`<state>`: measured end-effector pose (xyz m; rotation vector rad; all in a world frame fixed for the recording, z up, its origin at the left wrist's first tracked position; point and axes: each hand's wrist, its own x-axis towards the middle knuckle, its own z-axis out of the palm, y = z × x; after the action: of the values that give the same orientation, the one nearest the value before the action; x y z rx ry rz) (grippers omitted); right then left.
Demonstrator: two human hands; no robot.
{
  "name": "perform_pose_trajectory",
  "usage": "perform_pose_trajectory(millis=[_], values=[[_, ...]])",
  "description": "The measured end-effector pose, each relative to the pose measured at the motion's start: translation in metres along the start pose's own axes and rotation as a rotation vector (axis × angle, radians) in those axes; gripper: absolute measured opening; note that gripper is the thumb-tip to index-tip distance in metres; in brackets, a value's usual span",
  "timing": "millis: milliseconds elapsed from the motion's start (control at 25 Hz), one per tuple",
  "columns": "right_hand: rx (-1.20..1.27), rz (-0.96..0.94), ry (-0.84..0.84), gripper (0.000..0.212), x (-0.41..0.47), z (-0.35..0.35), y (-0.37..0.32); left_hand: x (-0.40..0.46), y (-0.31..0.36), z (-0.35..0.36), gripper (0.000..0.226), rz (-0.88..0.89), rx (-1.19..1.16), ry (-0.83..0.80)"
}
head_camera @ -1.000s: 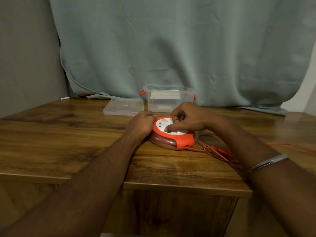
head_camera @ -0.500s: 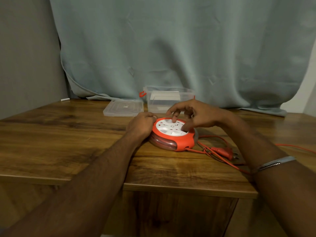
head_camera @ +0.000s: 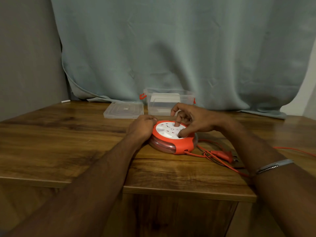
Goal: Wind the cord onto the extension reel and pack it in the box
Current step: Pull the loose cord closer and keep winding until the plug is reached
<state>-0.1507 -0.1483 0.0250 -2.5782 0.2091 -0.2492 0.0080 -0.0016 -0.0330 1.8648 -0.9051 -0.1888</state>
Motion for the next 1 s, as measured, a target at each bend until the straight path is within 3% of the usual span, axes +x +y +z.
perform_pose_trajectory(millis=[280,640,720,800,920,1000], values=[[-0.195,-0.006,0.076,0.04,0.004,0.01,-0.012,-0.001,0.0,-0.001,0.036,0.009,-0.005,0.01],[-0.351,-0.043,0.194,0.055,0.013,0.027,-0.02,-0.002,0.001,-0.002,0.039,0.025,0.034,-0.01],[-0.281,-0.062,0.169,0.041,0.012,0.024,-0.02,-0.002,0.001,-0.002,0.039,0.028,0.045,-0.012],[-0.144,-0.091,0.145,0.007,0.007,0.016,-0.018,-0.002,0.001,-0.002,0.038,0.026,0.044,-0.005],[-0.074,-0.089,0.094,0.046,0.002,0.003,-0.014,-0.001,0.002,-0.002,0.037,0.027,0.053,0.011],[-0.079,-0.067,0.028,0.058,0.001,0.0,-0.01,-0.001,0.002,-0.001,0.037,0.025,0.047,0.007]])
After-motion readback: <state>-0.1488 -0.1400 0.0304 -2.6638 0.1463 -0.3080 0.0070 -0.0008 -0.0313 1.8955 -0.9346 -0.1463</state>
